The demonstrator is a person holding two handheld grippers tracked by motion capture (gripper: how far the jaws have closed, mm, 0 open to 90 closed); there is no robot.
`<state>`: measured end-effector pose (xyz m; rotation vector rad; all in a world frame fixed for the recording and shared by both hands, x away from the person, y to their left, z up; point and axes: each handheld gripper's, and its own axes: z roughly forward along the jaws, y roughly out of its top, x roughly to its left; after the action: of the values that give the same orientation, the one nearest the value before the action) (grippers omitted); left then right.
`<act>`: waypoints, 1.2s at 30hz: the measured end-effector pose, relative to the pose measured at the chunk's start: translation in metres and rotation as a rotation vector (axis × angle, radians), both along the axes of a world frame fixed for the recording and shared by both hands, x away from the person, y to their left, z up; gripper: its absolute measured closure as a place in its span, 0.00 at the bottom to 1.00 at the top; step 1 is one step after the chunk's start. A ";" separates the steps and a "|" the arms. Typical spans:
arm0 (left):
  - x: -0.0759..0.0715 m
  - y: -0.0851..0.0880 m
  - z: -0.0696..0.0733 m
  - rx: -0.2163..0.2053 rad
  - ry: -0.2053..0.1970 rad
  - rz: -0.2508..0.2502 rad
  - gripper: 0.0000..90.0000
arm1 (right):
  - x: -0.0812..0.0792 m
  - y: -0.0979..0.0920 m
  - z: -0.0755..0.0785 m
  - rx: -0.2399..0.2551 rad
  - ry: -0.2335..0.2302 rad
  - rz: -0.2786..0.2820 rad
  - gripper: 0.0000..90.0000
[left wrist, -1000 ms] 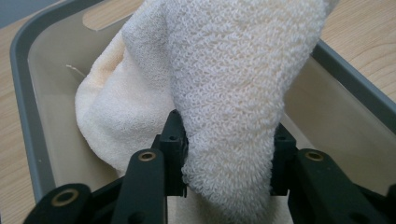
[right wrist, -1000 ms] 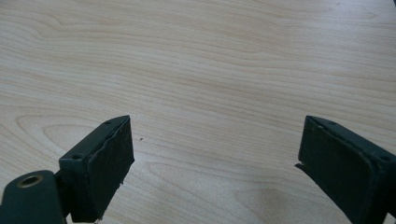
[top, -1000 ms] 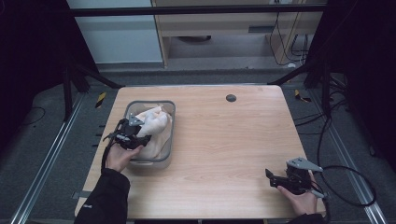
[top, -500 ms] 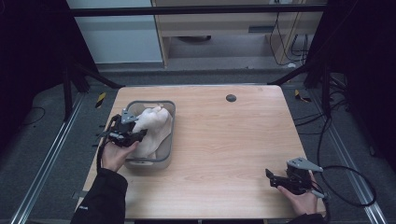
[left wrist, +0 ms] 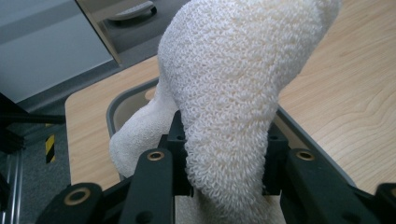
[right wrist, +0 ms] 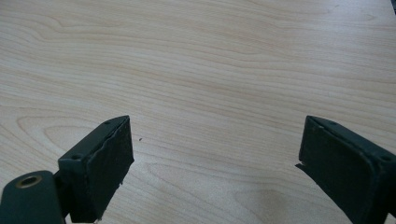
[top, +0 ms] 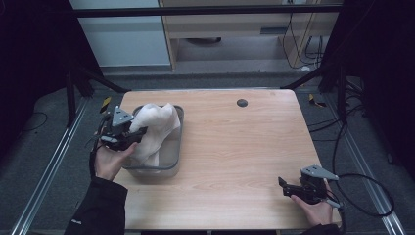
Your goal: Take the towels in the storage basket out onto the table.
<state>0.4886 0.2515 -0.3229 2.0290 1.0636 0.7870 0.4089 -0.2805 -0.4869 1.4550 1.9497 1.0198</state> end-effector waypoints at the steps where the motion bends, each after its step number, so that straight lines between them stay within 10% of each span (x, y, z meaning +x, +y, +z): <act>1: -0.001 0.000 0.002 -0.005 -0.006 0.001 0.72 | 0.000 0.000 0.000 0.000 -0.001 -0.001 0.11; 36: -0.028 -0.044 0.058 -0.045 -0.074 -0.139 0.72 | 0.000 0.000 0.000 0.001 -0.005 -0.002 0.11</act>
<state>0.4610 0.2071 -0.2649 1.9965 0.8809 0.7535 0.4089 -0.2809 -0.4866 1.4526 1.9441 1.0233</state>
